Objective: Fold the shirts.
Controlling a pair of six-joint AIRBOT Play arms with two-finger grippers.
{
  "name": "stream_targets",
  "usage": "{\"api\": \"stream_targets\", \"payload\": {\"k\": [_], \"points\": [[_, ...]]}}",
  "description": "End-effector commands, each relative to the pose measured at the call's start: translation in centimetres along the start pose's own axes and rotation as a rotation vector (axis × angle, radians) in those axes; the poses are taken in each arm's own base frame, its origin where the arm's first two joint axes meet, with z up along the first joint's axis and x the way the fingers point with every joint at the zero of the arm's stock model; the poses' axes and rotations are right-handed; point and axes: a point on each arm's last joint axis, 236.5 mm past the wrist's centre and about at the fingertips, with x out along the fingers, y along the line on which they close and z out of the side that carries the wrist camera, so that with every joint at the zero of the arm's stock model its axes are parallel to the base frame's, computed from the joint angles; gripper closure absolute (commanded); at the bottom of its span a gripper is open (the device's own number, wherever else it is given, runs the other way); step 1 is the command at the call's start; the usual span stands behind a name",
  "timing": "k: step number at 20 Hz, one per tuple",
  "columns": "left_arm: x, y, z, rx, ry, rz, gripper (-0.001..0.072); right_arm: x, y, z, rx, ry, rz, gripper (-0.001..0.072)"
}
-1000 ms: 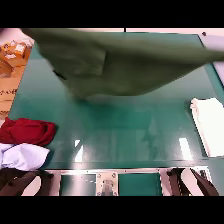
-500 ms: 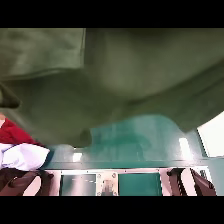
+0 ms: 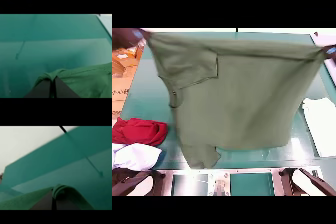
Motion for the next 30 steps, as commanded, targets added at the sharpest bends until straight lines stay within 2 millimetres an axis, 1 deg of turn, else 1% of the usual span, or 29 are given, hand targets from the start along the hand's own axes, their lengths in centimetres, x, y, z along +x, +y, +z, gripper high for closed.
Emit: {"api": "stream_targets", "payload": {"k": [1,3,5,7,9,11,14,17,20,23,24,26,30], "points": [[8.1,8.2,-6.5,-0.191,0.11,0.049,0.0679,8.6,-8.0,-4.3,0.097,0.117,-0.098,0.0699],[11.1,10.9,-8.8,-0.26,0.149,0.058,0.0679,11.9,-11.7,-6.1,0.151,0.179,-0.135,0.07],[13.3,13.0,-11.0,-0.312,0.176,0.068,0.0679,14.6,-14.7,-7.3,0.189,0.226,-0.159,0.0699],[14.8,15.0,-13.2,-0.351,0.212,0.092,0.0679,16.5,-16.6,-8.0,0.209,0.254,-0.171,0.0699],[15.7,16.1,-14.6,-0.373,0.236,0.108,0.0679,17.4,-17.6,-9.0,0.224,0.285,-0.173,0.07],[16.2,16.9,-16.0,-0.381,0.265,0.118,0.0679,17.4,-18.2,-10.1,0.225,0.327,-0.178,0.07],[17.0,17.7,-17.8,-0.377,0.303,0.121,0.0679,16.3,-19.0,-11.9,0.174,0.418,-0.203,0.0699],[17.3,17.8,-19.2,-0.385,0.339,0.112,0.0679,15.5,-19.3,-13.5,0.14,0.491,-0.216,0.07],[17.5,16.8,-20.5,-0.343,0.391,0.105,0.0679,15.3,-19.6,-14.6,0.151,0.513,-0.224,0.0699],[18.2,14.7,-21.6,-0.304,0.43,0.077,0.0679,15.2,-19.7,-15.0,0.155,0.527,-0.224,0.0699],[18.2,14.4,-21.9,-0.297,0.445,0.07,0.0679,15.1,-19.6,-15.1,0.156,0.53,-0.223,0.0699],[17.7,14.1,-22.7,-0.307,0.487,0.062,0.0679,15.1,-19.7,-15.1,0.157,0.53,-0.223,0.0698],[16.0,13.7,-23.9,-0.394,0.567,0.038,0.0679,14.8,-19.9,-15.0,0.164,0.534,-0.224,0.0699]]}}
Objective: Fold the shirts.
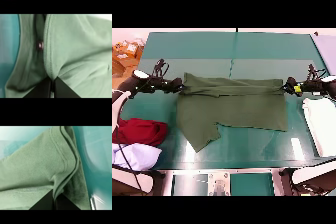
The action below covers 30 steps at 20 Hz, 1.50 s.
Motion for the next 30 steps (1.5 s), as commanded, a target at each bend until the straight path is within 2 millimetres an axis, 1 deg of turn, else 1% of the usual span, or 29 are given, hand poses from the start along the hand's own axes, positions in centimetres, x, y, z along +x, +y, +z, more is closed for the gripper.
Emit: {"api": "stream_targets", "payload": {"k": [1,7,8,9,10,11,12,13,14,15,17,18,19,20,21,22,24,26,27,28,29,30], "points": [[-0.5,-0.4,-2.0,-0.048,0.089,-0.031,0.0679,-0.1,-0.1,-0.4,0.005,0.017,0.004,0.0698],[-0.8,-1.5,-4.3,-0.107,0.189,-0.069,0.0679,-0.1,-0.4,-0.5,-0.003,0.022,-0.007,0.0698],[-0.9,-1.6,-4.5,-0.117,0.199,-0.071,0.0676,-0.1,-0.3,-0.6,-0.003,0.029,-0.005,0.0658],[-0.9,-1.7,-4.7,-0.118,0.21,-0.076,0.0483,-0.2,-0.3,-0.9,0.0,0.043,0.0,0.05],[-1.1,-2.0,-5.1,-0.132,0.231,-0.084,0.0201,-0.6,-0.3,-1.3,-0.002,0.068,0.004,0.044],[-1.6,-2.4,-5.6,-0.139,0.263,-0.095,0.0166,-1.4,-0.9,-1.7,0.012,0.103,-0.008,0.0442],[-2.4,-2.7,-5.9,-0.136,0.294,-0.11,0.0167,-2.4,-1.8,-2.2,0.044,0.137,-0.032,0.0445],[-3.4,-2.8,-6.2,-0.145,0.321,-0.103,0.0167,-3.7,-3.0,-2.5,0.083,0.165,-0.06,0.0467],[-4.5,-2.2,-6.5,-0.157,0.342,-0.067,0.0167,-5.0,-3.9,-2.8,0.121,0.179,-0.076,0.0502],[-5.7,-1.4,-6.9,-0.154,0.354,-0.012,0.0167,-6.1,-4.5,-3.1,0.146,0.191,-0.076,0.054],[-8.2,0.6,-7.4,-0.094,0.361,0.152,0.0167,-8.2,-5.2,-3.6,0.193,0.207,-0.067,0.0565],[-9.5,0.9,-7.5,-0.067,0.349,0.2,0.0167,-9.0,-5.3,-4.1,0.206,0.217,-0.063,0.0628],[-10.3,0.4,-7.7,-0.054,0.333,0.206,0.0166,-9.6,-5.3,-4.8,0.216,0.226,-0.06,0.0687],[-11.0,-0.1,-8.4,-0.049,0.324,0.205,0.0166,-10.2,-5.3,-5.6,0.226,0.228,-0.061,0.0699],[-11.6,-0.5,-9.6,-0.052,0.328,0.202,0.0166,-10.6,-5.2,-6.9,0.231,0.235,-0.069,0.0699],[-12.0,-0.6,-11.3,-0.059,0.339,0.204,0.0166,-11.1,-5.0,-8.6,0.233,0.244,-0.082,0.0699],[-12.3,-0.2,-15.5,-0.111,0.358,0.214,0.0166,-12.0,-4.9,-12.1,0.26,0.234,-0.126,0.0699],[-11.7,-0.3,-19.4,-0.162,0.341,0.187,0.0167,-12.8,-4.7,-15.8,0.318,0.181,-0.163,0.0699],[-11.2,-0.5,-20.9,-0.194,0.321,0.162,0.0167,-12.8,-4.6,-17.5,0.347,0.165,-0.169,0.0698],[-10.5,-0.6,-22.2,-0.215,0.306,0.135,0.0167,-12.7,-4.6,-19.2,0.366,0.167,-0.17,0.064],[-9.9,-0.7,-23.3,-0.23,0.301,0.108,0.0167,-12.3,-4.7,-21.0,0.382,0.188,-0.169,0.0441],[-9.1,-0.9,-24.6,-0.244,0.31,0.085,0.0167,-11.8,-4.9,-22.6,0.405,0.216,-0.168,0.0292]]}}
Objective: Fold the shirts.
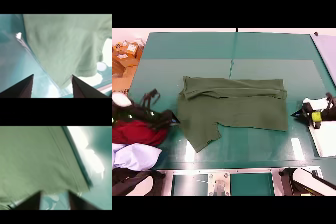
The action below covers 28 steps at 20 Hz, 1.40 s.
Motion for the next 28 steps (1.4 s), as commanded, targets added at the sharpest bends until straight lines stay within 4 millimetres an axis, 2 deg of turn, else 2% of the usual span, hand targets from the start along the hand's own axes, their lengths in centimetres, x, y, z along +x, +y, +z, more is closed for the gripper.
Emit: {"api": "stream_targets", "payload": {"k": [1,3,5,8,12,13,14,15,16,17,19,22,25,28], "points": [[3.7,0.3,-3.4,-0.035,-0.011,-0.055,0.0167,2.4,-2.3,-4.9,0.094,0.043,-0.017,0.0276],[5.9,0.0,-4.3,0.002,-0.015,-0.031,0.0167,3.9,-3.0,-6.5,0.147,0.08,-0.009,0.0285],[6.9,-1.1,-3.6,0.029,-0.068,-0.022,0.0167,5.1,-3.2,-6.7,0.193,0.063,0.016,0.032],[7.0,-1.4,-1.9,0.026,-0.145,-0.021,0.0167,6.5,-3.2,-5.1,0.25,-0.001,0.059,0.0324],[7.0,-1.7,-1.3,0.003,-0.169,-0.04,0.0177,8.2,-1.3,-3.3,0.272,-0.027,0.156,0.0325],[7.0,-1.9,-1.4,0.004,-0.165,-0.048,0.0363,8.7,-0.8,-3.3,0.261,-0.019,0.17,0.0325],[7.0,-2.3,-1.7,0.014,-0.152,-0.065,0.0529,8.9,-0.5,-3.5,0.234,-0.01,0.174,0.0361],[7.0,-2.8,-2.3,0.047,-0.124,-0.079,0.0658,8.8,-0.2,-3.8,0.199,0.003,0.179,0.0518],[6.8,-3.0,-2.9,0.076,-0.094,-0.079,0.0679,8.6,0.1,-4.2,0.163,0.024,0.188,0.0676],[6.6,-3.2,-3.3,0.103,-0.065,-0.071,0.0679,8.4,0.4,-4.5,0.136,0.043,0.195,0.0698],[5.6,-2.7,-4.3,0.162,0.01,-0.012,0.068,7.5,0.6,-4.8,0.103,0.079,0.201,0.0698],[2.9,-2.1,-5.3,0.229,0.091,0.082,0.068,5.8,0.0,-5.5,0.084,0.142,0.183,0.0698],[-0.1,-3.4,-5.5,0.268,0.04,0.094,0.0681,3.9,-1.7,-5.9,0.093,0.13,0.111,0.0699],[-3.0,-6.0,-4.3,0.314,-0.052,0.064,0.0681,1.4,-0.5,-5.3,0.065,0.054,0.109,0.0699]]}}
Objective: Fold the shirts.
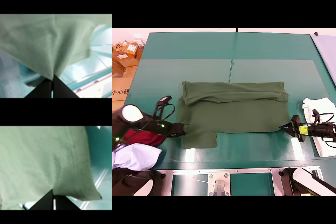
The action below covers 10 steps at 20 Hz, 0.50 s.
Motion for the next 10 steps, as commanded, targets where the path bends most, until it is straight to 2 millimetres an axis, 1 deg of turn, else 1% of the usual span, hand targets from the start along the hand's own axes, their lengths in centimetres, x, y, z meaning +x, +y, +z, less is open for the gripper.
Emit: {"api": "stream_targets", "payload": {"k": [1,4,6,7,8,10], "points": [[-3.7,-2.0,1.5,0.047,-0.075,-0.001,0.0681,-2.9,1.3,-0.2,-0.025,-0.052,-0.018,0.0699],[-6.9,-3.8,5.8,0.11,-0.242,-0.008,0.0681,-5.9,4.5,1.4,-0.093,-0.156,0.012,0.0699],[-8.8,-4.3,8.7,0.133,-0.367,0.007,0.0681,-7.1,7.5,3.1,-0.15,-0.217,0.055,0.0699],[-9.2,-4.4,9.9,0.143,-0.408,0.009,0.0681,-7.5,9.1,4.0,-0.179,-0.243,0.075,0.0699],[-9.2,-4.4,11.0,0.148,-0.427,0.011,0.0681,-7.6,10.5,5.0,-0.203,-0.263,0.093,0.0699],[-8.0,-4.1,13.1,0.153,-0.412,0.006,0.0681,-7.3,13.1,7.0,-0.242,-0.292,0.112,0.0699]]}}
